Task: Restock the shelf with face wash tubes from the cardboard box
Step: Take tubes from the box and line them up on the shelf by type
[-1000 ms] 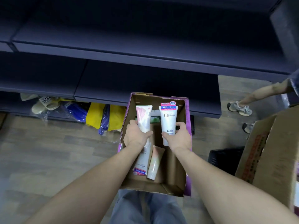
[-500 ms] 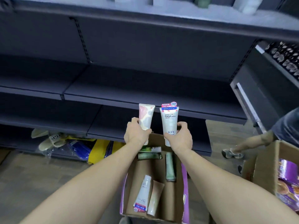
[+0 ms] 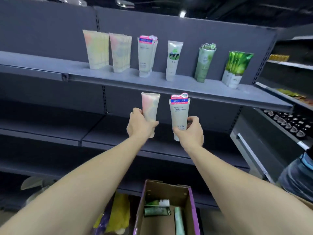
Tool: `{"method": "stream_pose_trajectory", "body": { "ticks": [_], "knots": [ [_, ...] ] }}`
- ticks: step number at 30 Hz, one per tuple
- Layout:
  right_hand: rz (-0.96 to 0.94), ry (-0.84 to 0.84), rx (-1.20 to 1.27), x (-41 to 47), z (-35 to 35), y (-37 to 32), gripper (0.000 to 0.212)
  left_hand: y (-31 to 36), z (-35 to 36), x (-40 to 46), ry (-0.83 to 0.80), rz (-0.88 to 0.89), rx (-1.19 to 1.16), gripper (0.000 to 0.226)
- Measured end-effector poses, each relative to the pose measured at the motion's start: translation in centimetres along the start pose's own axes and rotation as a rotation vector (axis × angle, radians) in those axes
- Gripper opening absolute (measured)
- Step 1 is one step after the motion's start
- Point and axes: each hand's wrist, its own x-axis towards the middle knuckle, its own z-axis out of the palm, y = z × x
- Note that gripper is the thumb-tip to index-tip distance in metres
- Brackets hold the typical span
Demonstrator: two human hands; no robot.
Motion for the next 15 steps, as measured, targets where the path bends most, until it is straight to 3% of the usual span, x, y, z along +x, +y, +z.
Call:
{"method": "stream_pose_trajectory", "body": {
  "ticks": [15],
  "knots": [
    [-0.128,0.196,0.099,6.6,-1.3,-14.1,0.061,8.4,-9.4,7.8,0.19,0.176,-0.09,0.056]
  ]
}}
